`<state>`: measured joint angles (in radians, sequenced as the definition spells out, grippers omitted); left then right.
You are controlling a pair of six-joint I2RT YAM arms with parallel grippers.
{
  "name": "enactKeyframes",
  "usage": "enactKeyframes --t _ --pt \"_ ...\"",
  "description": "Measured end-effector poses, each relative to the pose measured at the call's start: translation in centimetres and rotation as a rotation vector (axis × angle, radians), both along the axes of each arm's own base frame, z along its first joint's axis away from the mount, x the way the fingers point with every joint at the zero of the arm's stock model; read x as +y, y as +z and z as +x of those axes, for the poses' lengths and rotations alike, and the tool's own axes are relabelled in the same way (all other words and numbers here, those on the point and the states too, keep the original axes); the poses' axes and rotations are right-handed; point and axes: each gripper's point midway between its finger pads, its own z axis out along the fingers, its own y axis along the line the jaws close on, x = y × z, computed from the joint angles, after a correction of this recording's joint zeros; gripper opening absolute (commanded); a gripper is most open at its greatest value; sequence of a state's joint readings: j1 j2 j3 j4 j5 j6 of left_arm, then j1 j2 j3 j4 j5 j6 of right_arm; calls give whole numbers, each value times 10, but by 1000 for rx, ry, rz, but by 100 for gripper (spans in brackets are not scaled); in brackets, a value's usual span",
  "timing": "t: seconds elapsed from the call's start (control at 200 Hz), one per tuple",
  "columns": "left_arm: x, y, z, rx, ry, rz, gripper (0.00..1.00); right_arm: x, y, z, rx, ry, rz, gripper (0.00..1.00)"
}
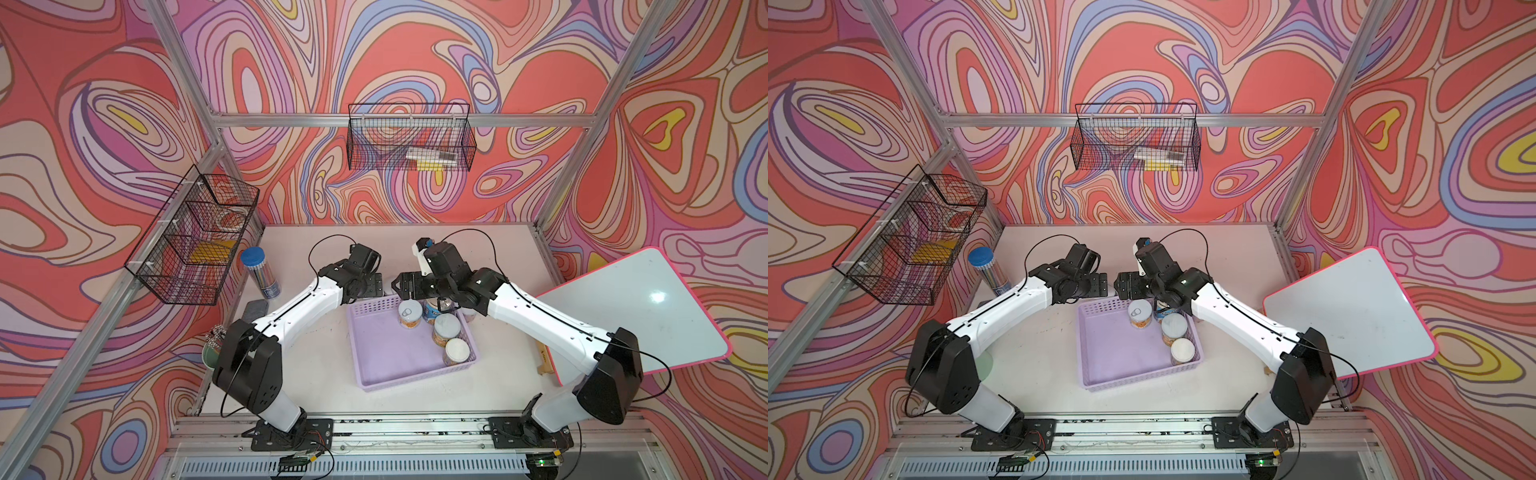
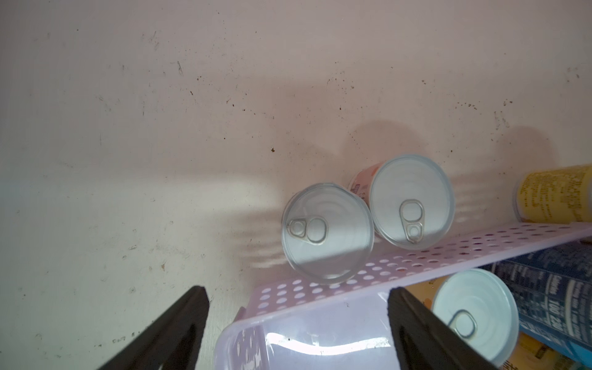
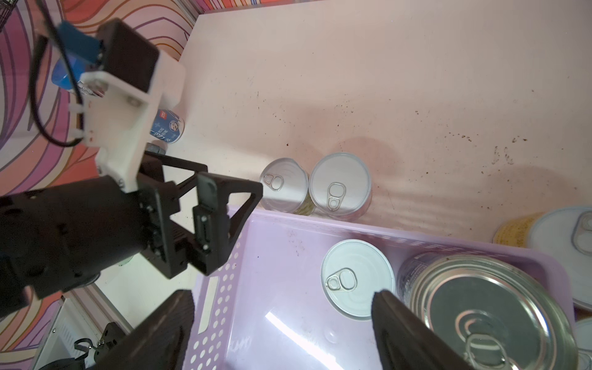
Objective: Put the canned food in the basket
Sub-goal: Pick up the canned food from the center of the board.
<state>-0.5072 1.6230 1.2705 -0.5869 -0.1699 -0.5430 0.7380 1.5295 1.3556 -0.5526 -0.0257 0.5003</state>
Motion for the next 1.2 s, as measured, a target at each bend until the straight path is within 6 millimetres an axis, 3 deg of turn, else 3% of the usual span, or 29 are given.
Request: enactKeyframes --t 0.346,0.546,0.776,1.016,1.197 --pt "-14 -27 32 76 -18 -8 94 -6 -14 -3 0 -11 -20 88" --pt "-14 -36 44 98 -7 -3 94 -10 -4 -8 -36 7 -9 88" --pt "-13 -45 44 131 -5 9 94 -13 7 -11 -67 15 3 87" --pt "-13 -60 46 166 -2 28 94 -15 1 -14 -57 16 -5 87" --pt "-13 -59 49 162 -5 37 94 -17 -1 -16 -53 15 -8 86"
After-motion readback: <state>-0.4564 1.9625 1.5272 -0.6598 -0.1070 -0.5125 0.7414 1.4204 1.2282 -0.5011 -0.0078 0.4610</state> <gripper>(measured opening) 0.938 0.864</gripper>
